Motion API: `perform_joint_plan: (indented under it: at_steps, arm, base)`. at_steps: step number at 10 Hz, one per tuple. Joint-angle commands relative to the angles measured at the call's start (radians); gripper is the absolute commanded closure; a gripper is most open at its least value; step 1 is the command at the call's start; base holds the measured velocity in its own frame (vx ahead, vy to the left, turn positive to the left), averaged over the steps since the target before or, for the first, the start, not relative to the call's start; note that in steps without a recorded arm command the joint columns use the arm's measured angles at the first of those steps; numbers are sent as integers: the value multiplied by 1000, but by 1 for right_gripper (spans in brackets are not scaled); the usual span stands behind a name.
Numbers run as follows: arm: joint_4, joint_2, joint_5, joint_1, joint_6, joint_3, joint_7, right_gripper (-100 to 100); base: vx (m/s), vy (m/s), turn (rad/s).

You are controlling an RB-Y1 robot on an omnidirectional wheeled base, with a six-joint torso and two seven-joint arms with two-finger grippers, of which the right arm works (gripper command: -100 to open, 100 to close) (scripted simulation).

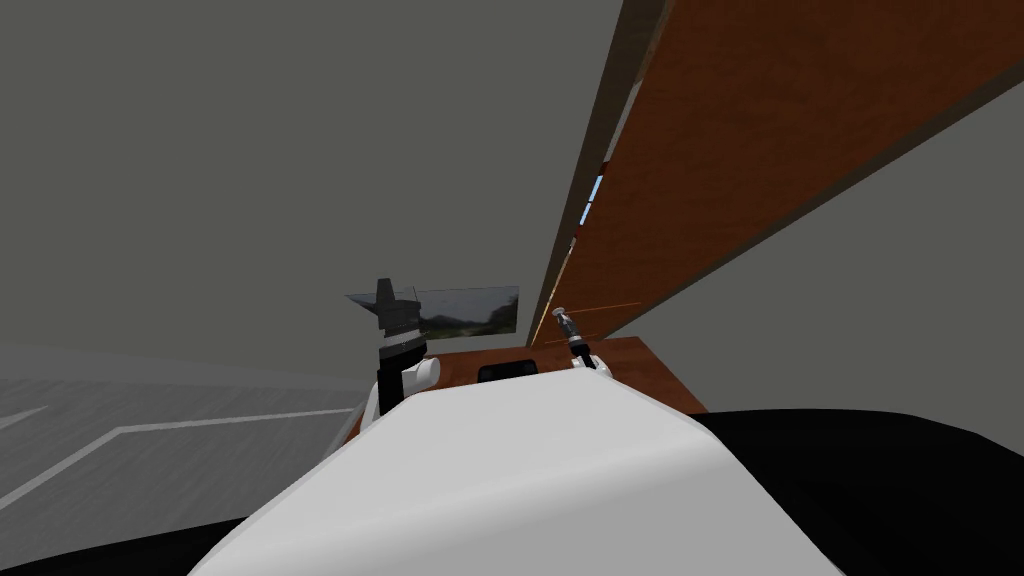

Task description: Pull the door open

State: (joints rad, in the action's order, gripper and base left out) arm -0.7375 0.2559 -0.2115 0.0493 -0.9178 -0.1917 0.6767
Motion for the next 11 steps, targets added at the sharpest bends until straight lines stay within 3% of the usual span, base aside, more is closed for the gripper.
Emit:
perform_joint_plan:
  at_steps: [1,6,8,11]
  arm:
    - [2,-12,12,-1,5,18,-50,100]
    - [7,-10,56,-9,8,39,-169,100]
    - [7,-10,56,-9,8,39,-173,100]
    - [11,-9,89,-16,10,54,-255,100]
  base:
    - [-40,-22,45]
    - [-45,-22,45]
    - [-28,-8,12]
    - [-48,-20,61]
